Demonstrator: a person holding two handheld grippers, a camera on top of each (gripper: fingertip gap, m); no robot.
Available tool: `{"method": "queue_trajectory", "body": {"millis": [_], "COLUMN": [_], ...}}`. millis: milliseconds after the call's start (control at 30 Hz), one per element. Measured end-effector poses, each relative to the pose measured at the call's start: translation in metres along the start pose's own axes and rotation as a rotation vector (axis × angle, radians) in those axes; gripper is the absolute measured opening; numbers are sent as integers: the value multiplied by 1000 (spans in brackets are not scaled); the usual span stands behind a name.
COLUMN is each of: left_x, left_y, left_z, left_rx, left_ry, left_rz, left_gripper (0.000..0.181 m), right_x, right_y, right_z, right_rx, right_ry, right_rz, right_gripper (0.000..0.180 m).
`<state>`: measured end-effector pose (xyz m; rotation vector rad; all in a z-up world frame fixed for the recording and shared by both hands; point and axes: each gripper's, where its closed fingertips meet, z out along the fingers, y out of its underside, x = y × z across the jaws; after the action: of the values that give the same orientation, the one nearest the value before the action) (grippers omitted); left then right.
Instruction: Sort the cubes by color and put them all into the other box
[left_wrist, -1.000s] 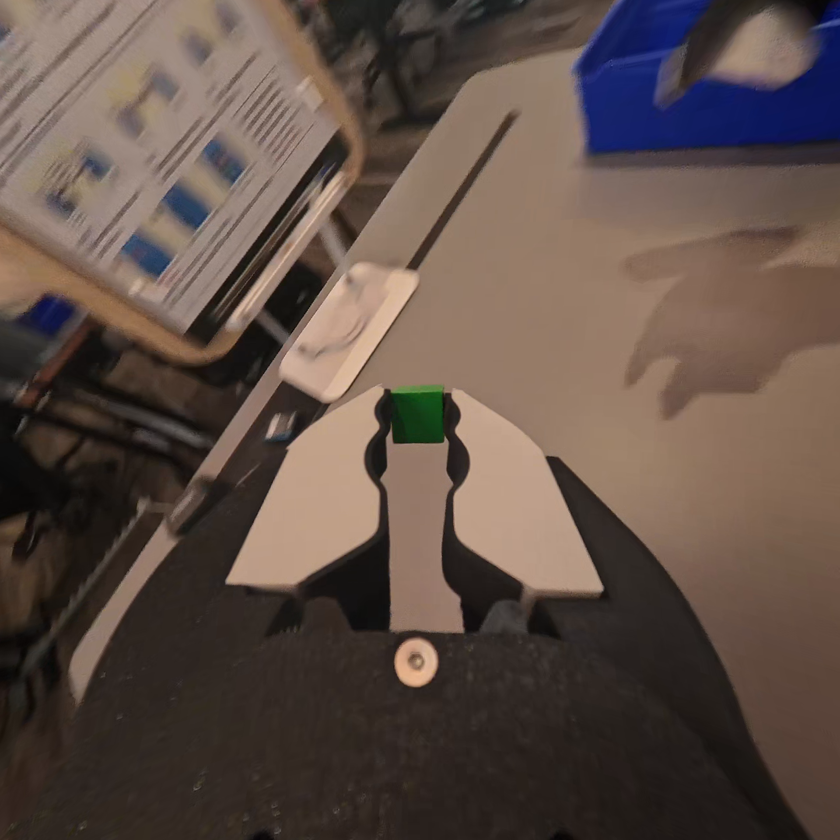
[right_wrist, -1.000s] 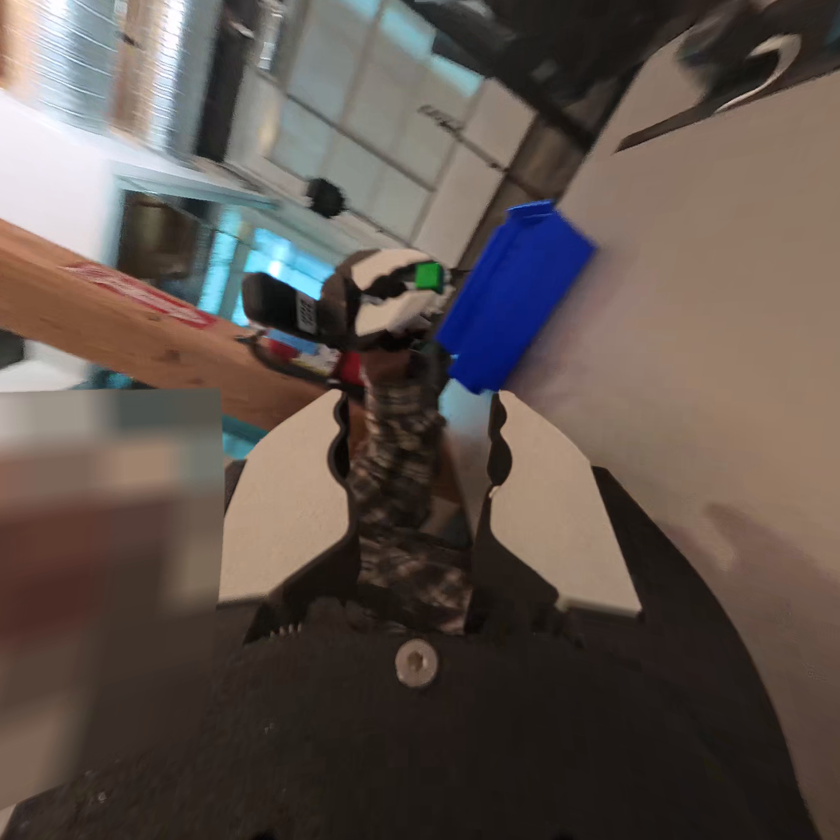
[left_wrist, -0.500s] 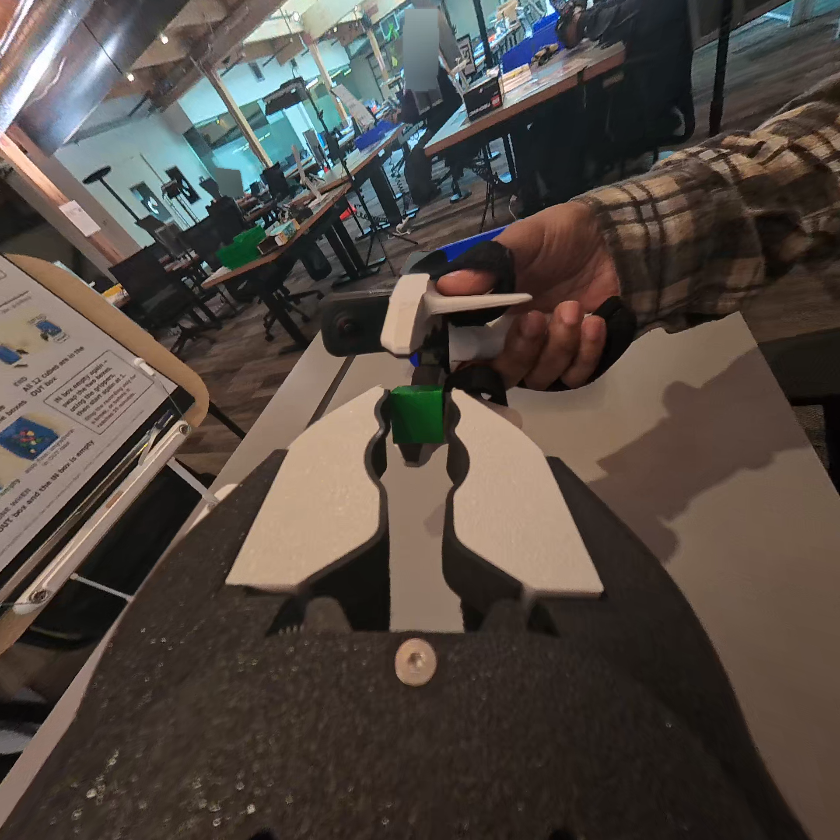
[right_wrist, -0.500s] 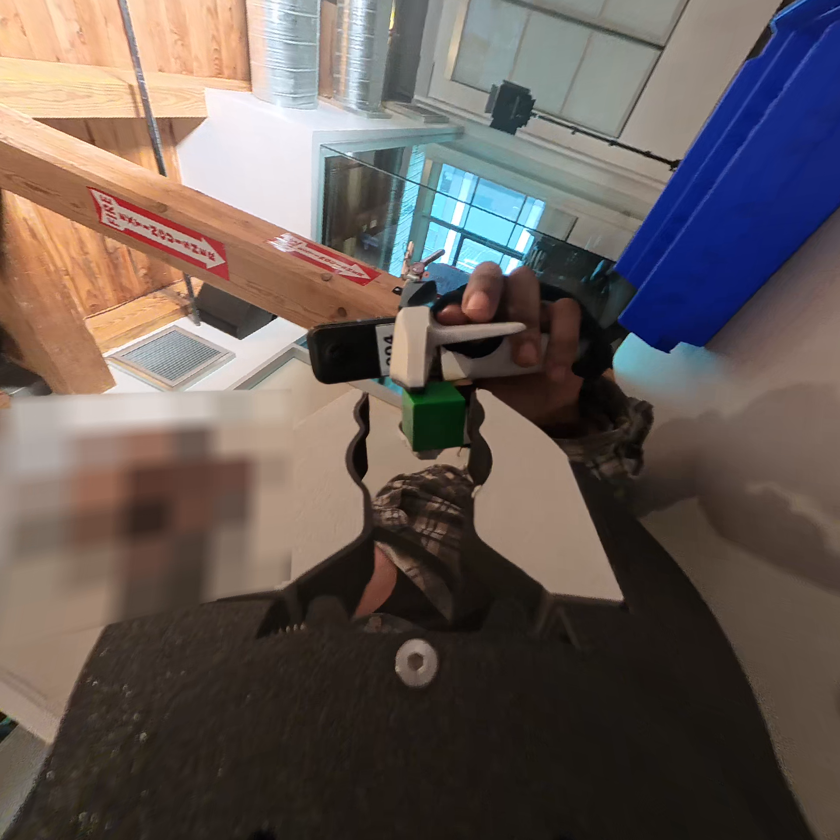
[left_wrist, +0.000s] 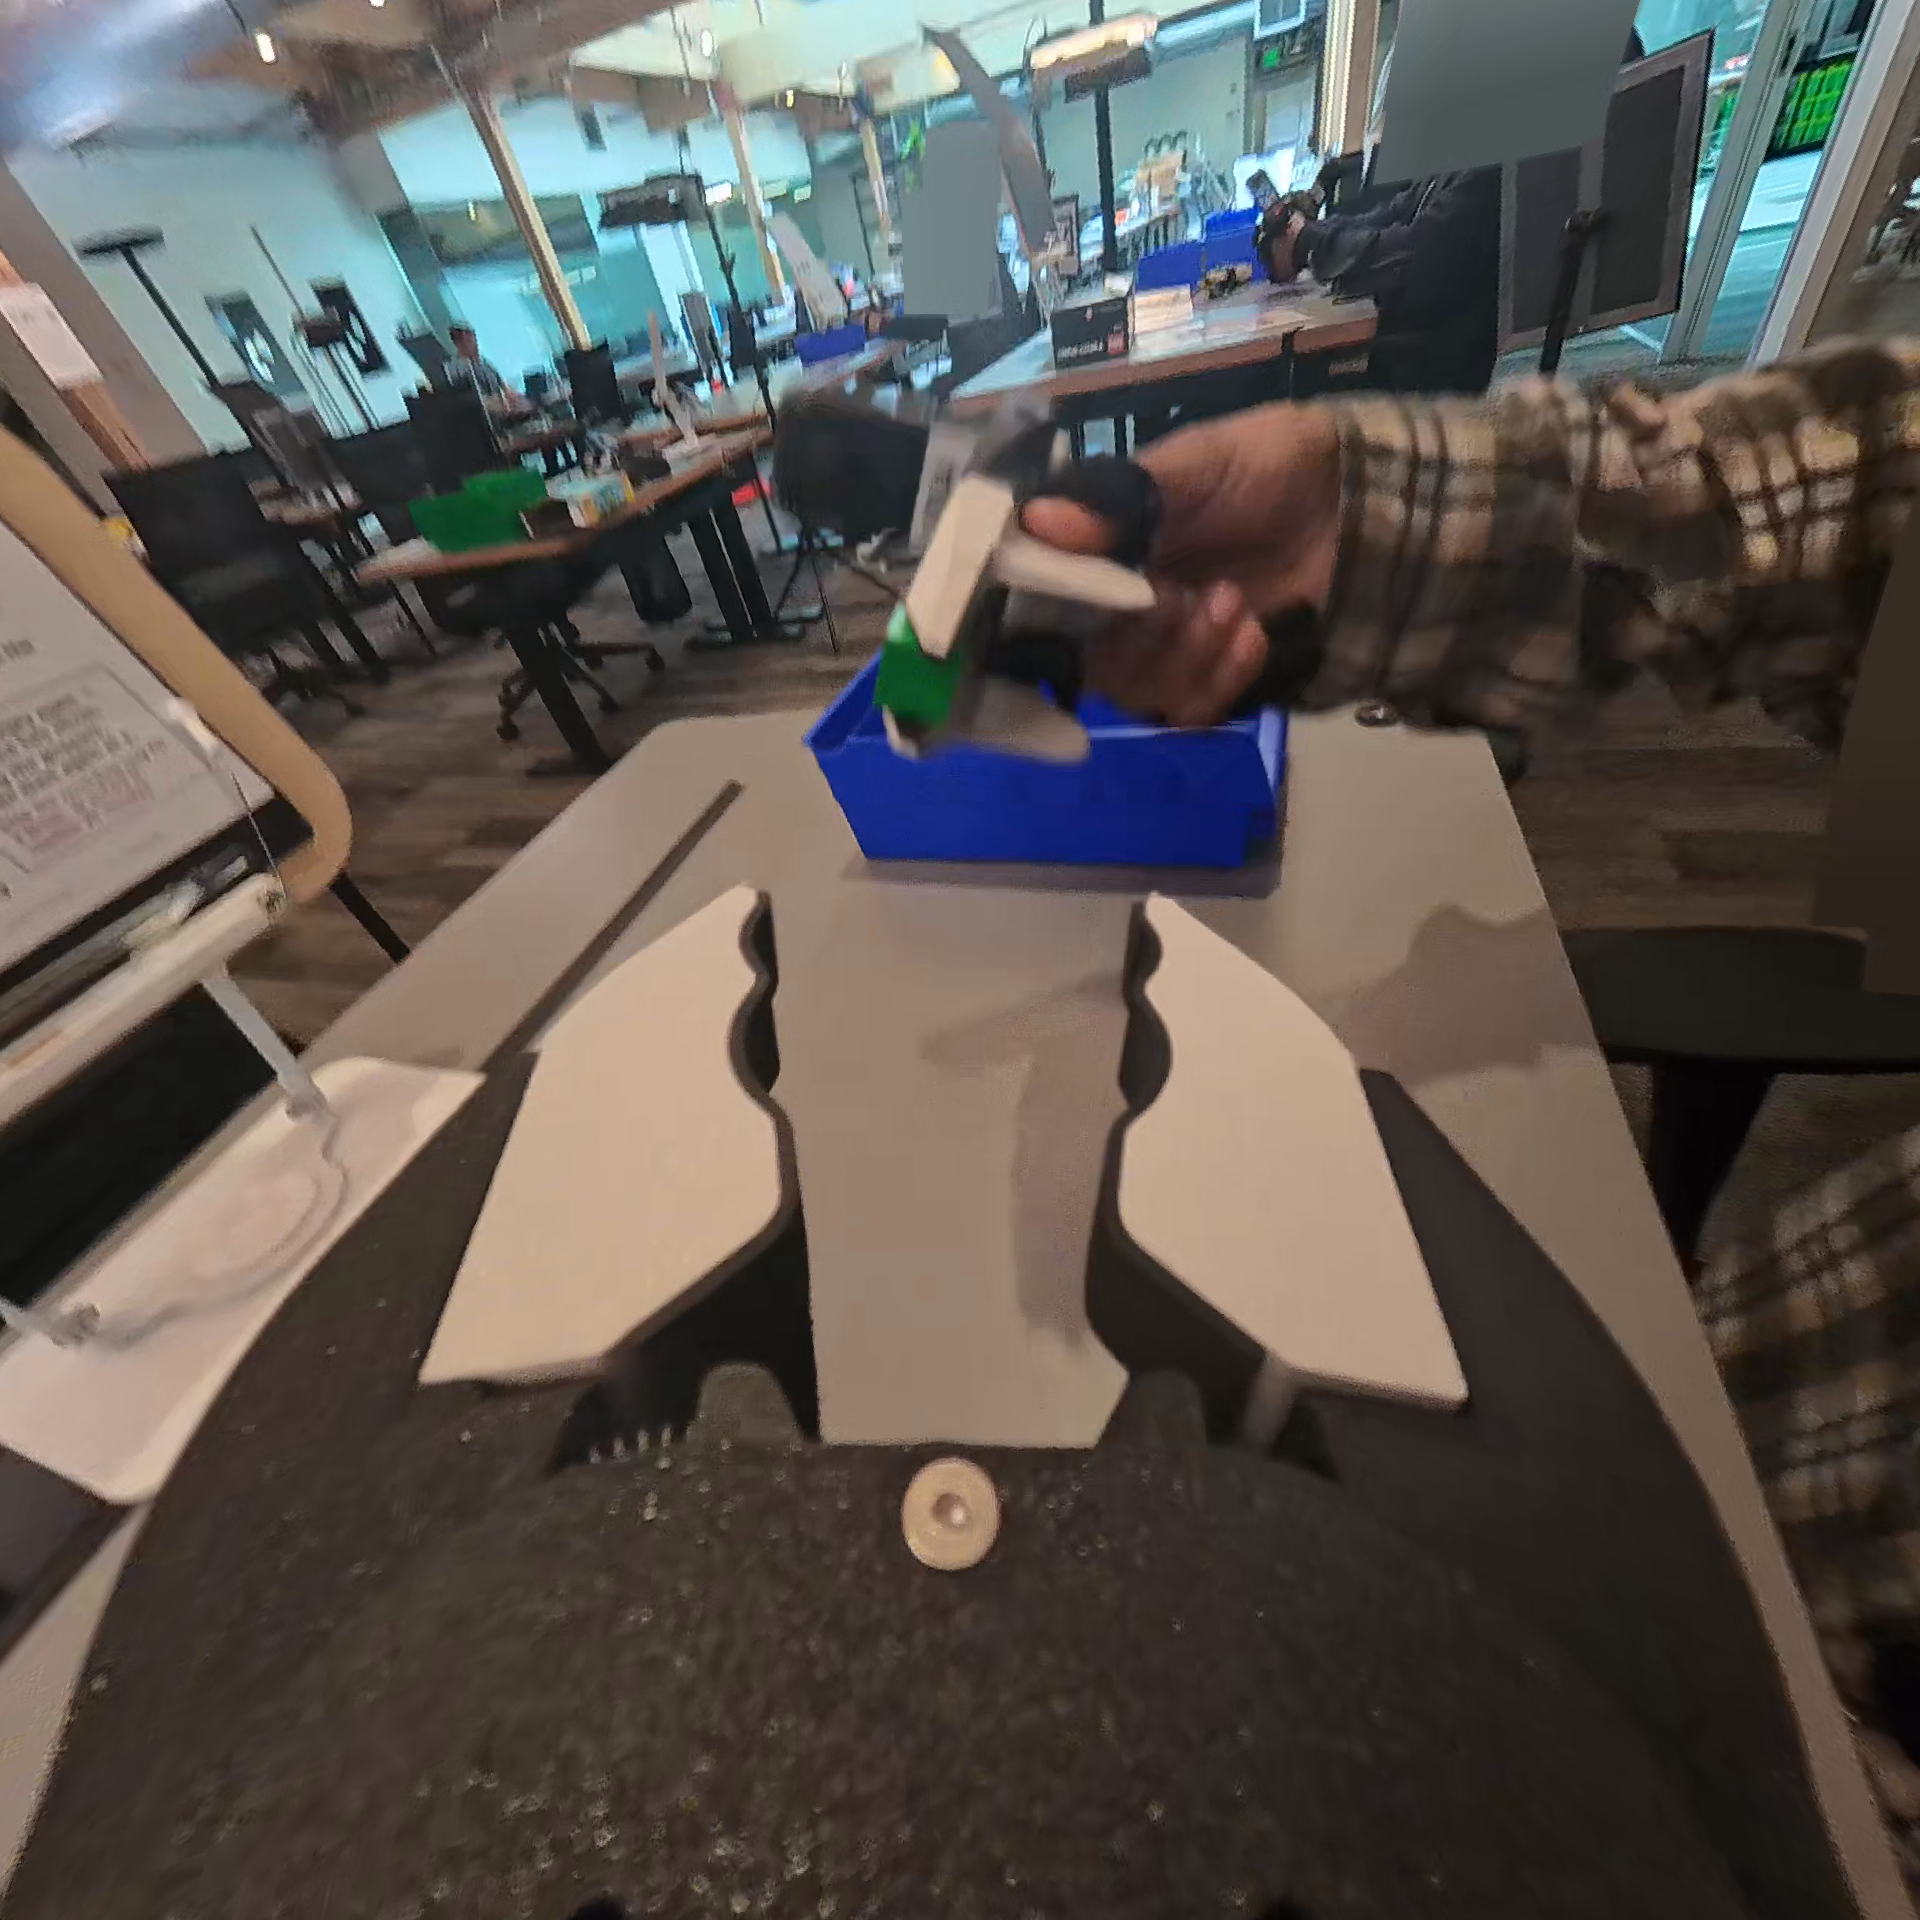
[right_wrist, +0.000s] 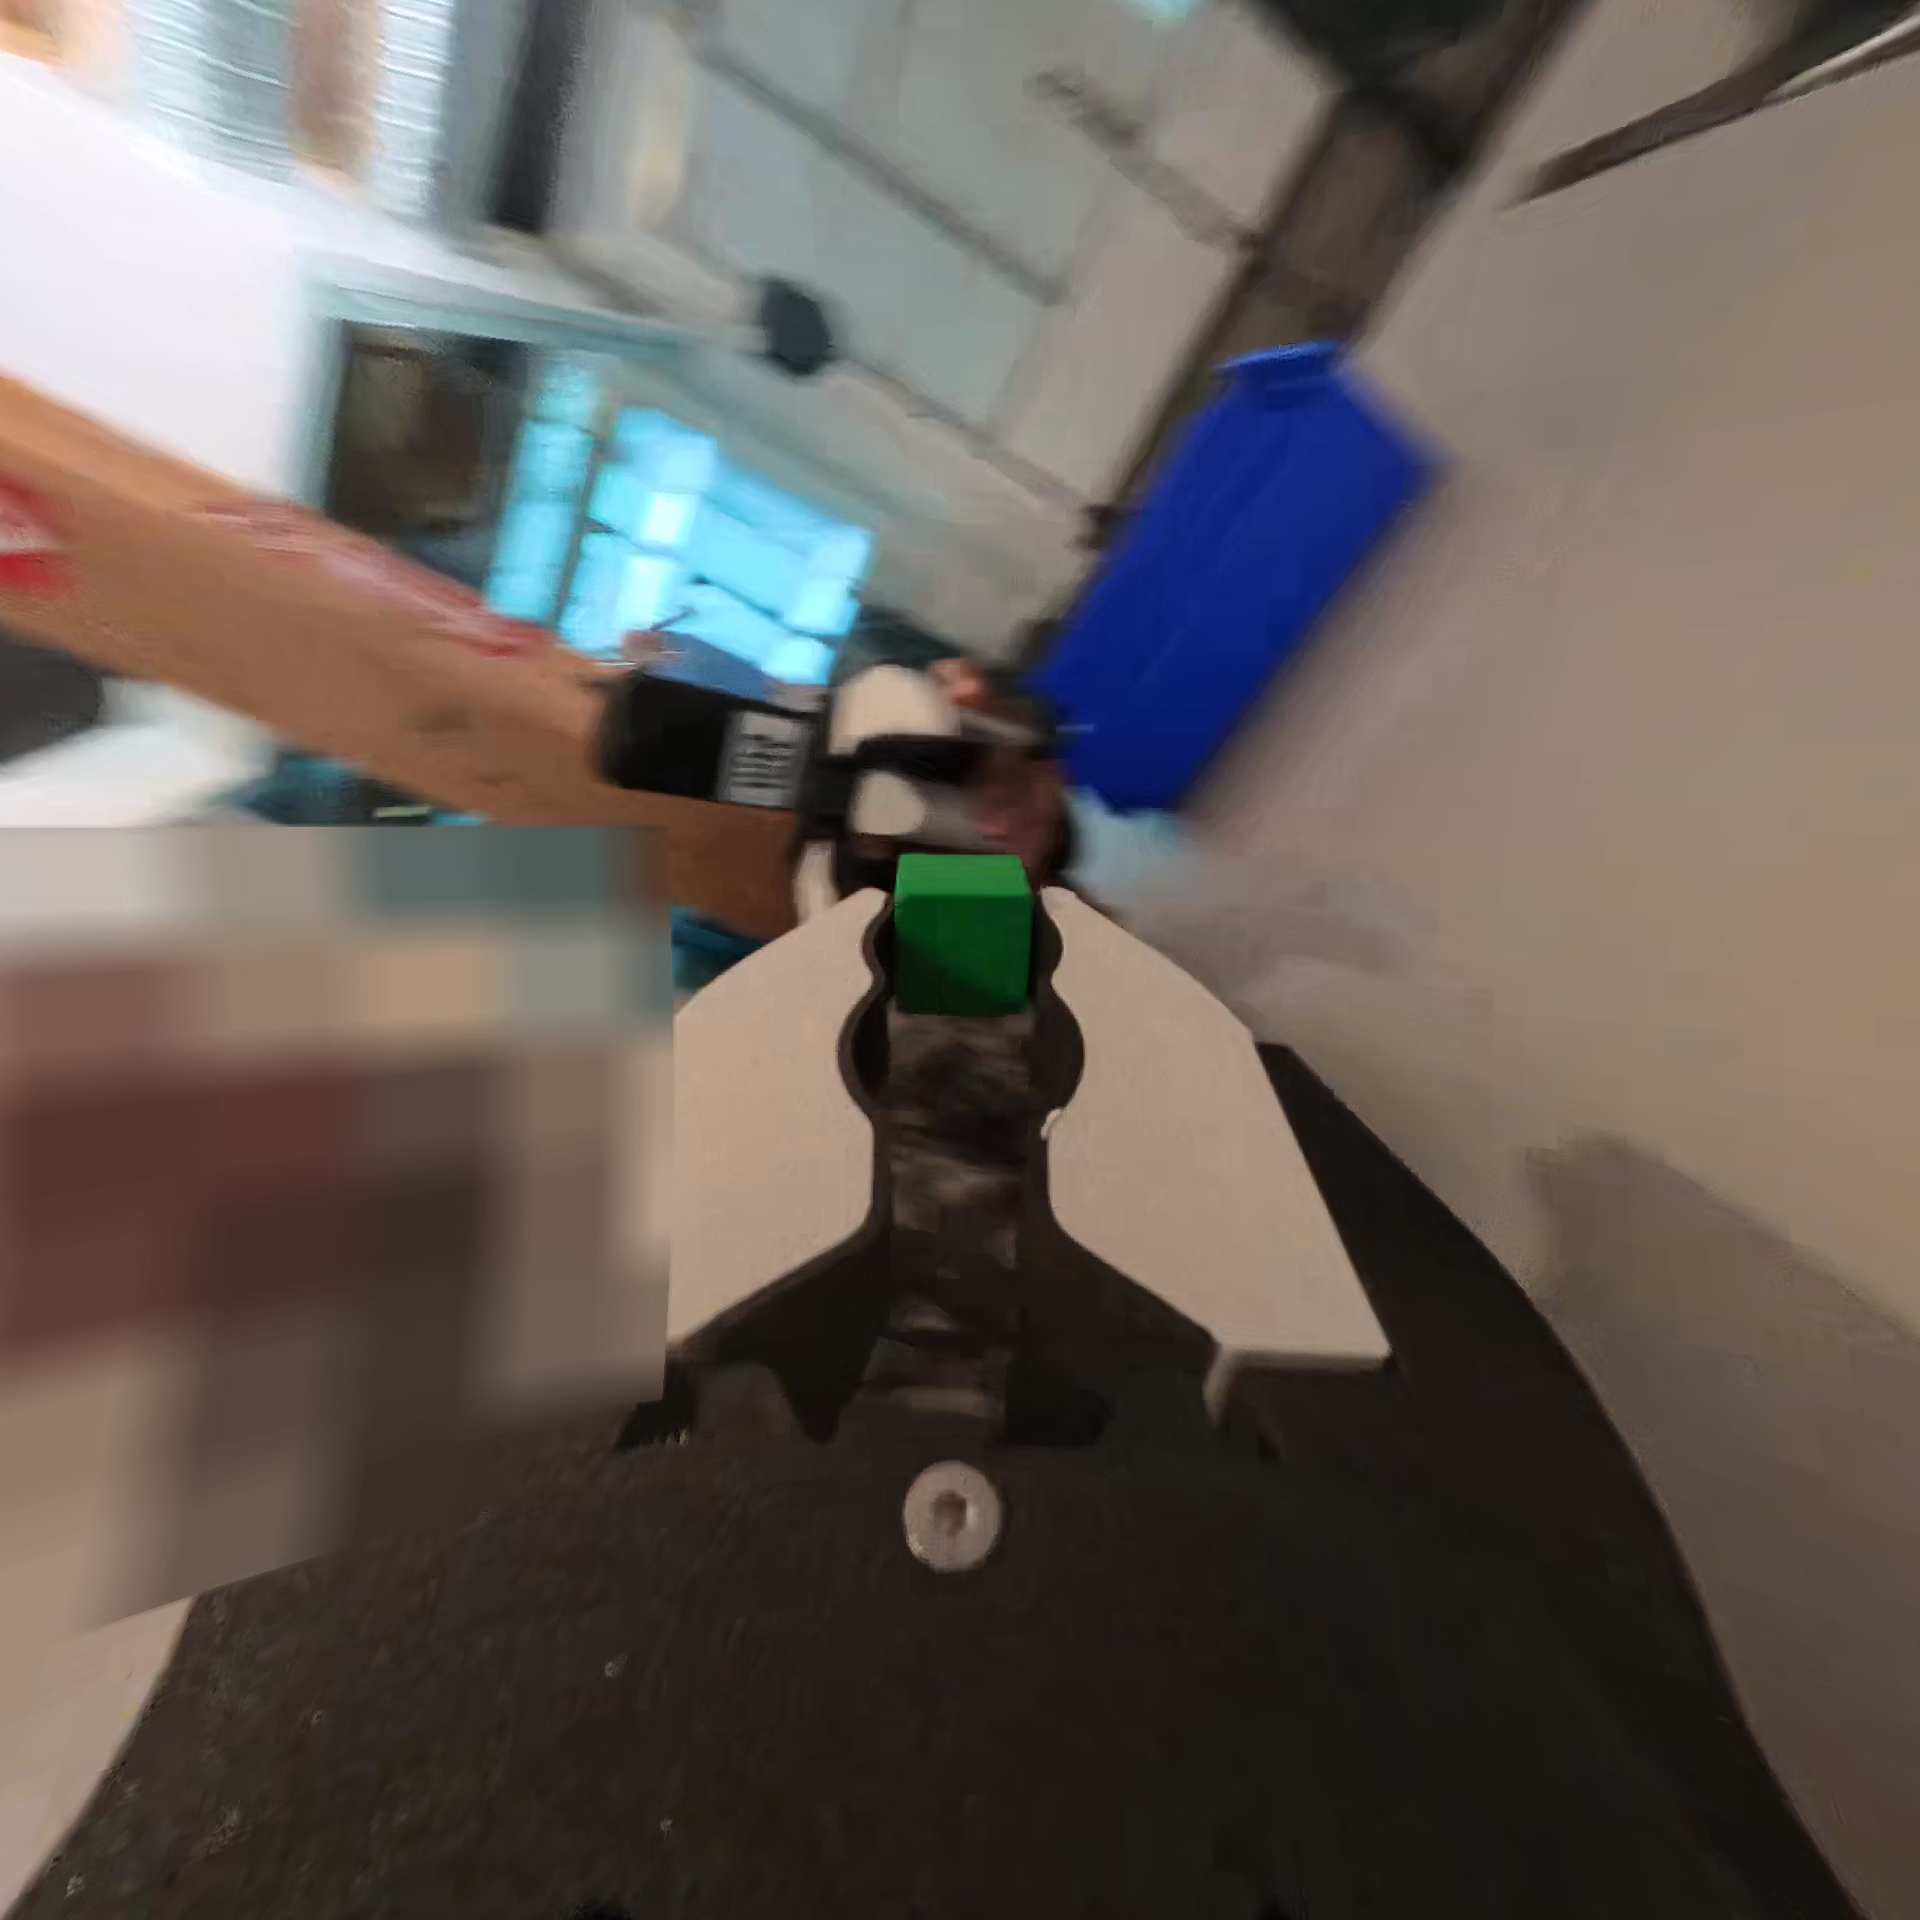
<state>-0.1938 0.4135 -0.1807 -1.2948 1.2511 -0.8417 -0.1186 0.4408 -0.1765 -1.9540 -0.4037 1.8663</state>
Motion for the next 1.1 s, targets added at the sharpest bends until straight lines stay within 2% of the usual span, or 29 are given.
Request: {"method": "queue_trajectory", "body": {"millis": [33,133,200,300,367,567,667,767,933,1033,1100], "left_x": [0,-1,0,1,1,-5,-22,-58,-119,-135,-130], "left_y": [6,23,32,45,53,65,71,81,104,122,138], "left_z": [-6,-22,-27,-28,-28,-40,-70,-135,-279,-347,-372], "left_rx": [-25,-82,-115,-168,-216,-298,-347,-442,-662,-808,-896], "left_ry": [-3,-22,-13,-17,-35,-87,-164,-315,-535,-569,-503], "left_rz": [-18,-62,-97,-112,-105,-100,-116,-85,-170,-188,-211], "left_gripper": [66,69,67,67,66,64,64,65,66,63,62], "right_x": [20,73,98,133,155,213,218,196,119,74,54], "right_y": [-9,-31,-33,-21,-17,-21,-26,-35,-50,-55,-55], "right_z": [-33,-163,-246,-319,-336,-348,-347,-336,-297,-265,-239], "right_rx": [10,8,-15,-68,-71,-68,-32,20,66,53,29], "right_ry": [200,809,1122,1355,1395,1449,1439,1373,1233,1181,1142], "right_rz": [-69,-195,-174,-78,-46,-18,-35,-103,-325,-470,-549], "right_gripper": [23,22,23,23,23,24,45,53,57,57,57]}}
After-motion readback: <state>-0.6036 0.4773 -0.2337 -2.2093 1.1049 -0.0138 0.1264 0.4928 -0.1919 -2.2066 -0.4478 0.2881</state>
